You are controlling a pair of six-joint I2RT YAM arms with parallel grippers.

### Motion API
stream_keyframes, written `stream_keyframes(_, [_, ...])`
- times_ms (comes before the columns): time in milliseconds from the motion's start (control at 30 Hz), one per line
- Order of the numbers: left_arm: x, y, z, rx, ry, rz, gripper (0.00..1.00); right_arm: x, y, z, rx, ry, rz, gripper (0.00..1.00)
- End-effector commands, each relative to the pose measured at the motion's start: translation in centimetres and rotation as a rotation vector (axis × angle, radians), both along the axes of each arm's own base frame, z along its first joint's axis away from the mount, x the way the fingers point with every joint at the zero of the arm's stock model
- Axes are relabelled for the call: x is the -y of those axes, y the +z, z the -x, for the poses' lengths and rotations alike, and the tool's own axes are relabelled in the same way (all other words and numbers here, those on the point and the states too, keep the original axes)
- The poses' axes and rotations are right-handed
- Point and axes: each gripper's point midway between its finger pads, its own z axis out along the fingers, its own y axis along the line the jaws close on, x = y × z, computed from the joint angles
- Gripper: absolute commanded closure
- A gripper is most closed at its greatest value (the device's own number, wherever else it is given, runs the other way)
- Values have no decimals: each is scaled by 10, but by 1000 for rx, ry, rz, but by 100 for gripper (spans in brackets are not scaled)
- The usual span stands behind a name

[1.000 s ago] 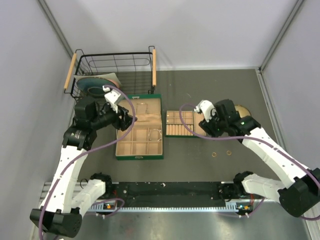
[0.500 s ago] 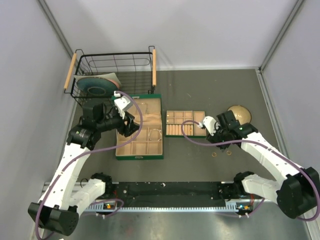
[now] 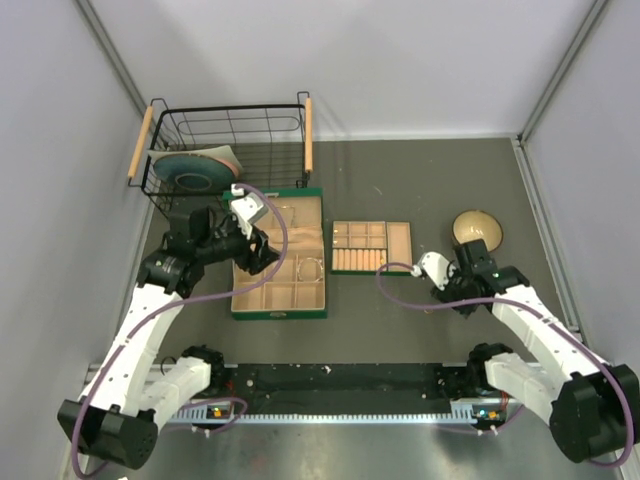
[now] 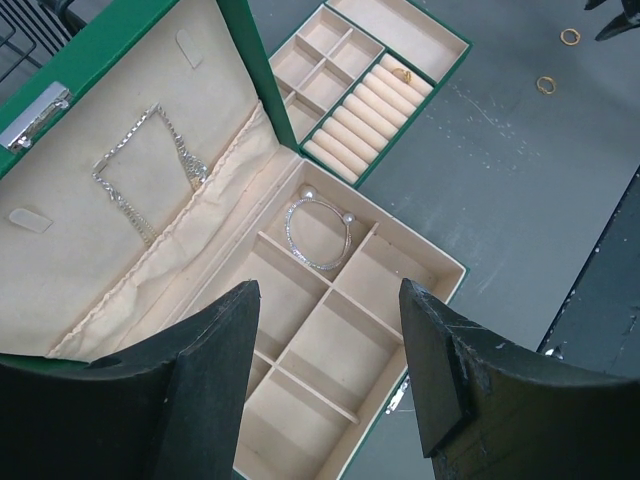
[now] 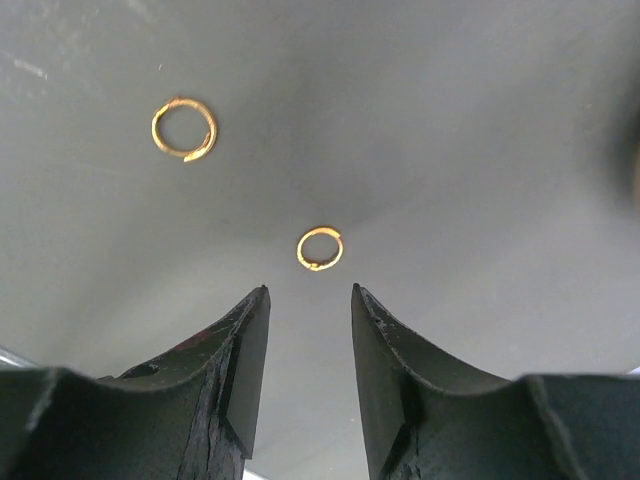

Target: Organize the mixed jewelry

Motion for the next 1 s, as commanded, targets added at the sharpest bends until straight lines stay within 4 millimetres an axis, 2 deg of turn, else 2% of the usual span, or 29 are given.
stream_keyframes(0, [1,1,-8,43,-13,-18,36,3,-6,7,6,118,20,61])
stream_keyframes(133, [1,-2,-12,37,-13,-25,36,3,-12,9,-23,167,29,61])
stream_keyframes(433, [2,-4,-16,34,-16,-34,36,-2,-13,3,-38,260,28,62])
stream_keyframes(967, [0,-8,-19,37,-13,-43,36,0,-22,-10,-78,291,37,65])
